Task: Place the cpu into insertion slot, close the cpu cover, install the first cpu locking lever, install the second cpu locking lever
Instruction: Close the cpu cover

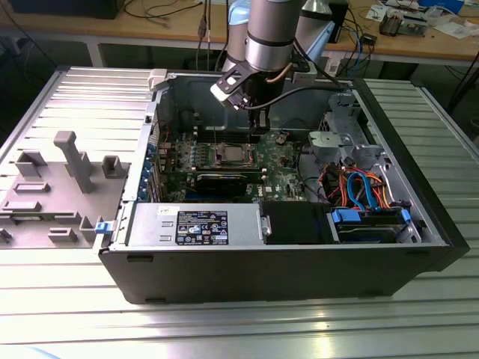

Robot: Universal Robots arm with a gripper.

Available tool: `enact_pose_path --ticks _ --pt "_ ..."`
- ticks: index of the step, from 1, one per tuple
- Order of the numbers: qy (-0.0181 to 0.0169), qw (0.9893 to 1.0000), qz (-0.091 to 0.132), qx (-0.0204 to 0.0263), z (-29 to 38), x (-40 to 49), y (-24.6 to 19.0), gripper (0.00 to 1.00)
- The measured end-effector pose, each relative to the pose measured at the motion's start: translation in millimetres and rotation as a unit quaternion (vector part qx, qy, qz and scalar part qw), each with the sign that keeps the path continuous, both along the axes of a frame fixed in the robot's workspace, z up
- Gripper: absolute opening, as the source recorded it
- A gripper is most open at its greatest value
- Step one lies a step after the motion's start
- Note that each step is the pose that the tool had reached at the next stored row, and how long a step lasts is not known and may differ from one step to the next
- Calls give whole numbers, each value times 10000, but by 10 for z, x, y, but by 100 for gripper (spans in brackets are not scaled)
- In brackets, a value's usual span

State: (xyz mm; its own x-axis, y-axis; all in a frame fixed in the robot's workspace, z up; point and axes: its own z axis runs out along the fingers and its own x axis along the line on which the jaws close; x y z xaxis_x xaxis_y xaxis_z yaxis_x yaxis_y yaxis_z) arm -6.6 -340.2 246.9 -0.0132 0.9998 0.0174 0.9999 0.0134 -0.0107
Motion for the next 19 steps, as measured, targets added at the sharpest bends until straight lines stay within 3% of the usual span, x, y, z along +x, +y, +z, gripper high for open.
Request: enact_pose_path --ticks 4,19 --pt "0 10000 -2 0 -1 -7 0 11" --pt "0 10000 11 0 -25 -226 -9 11"
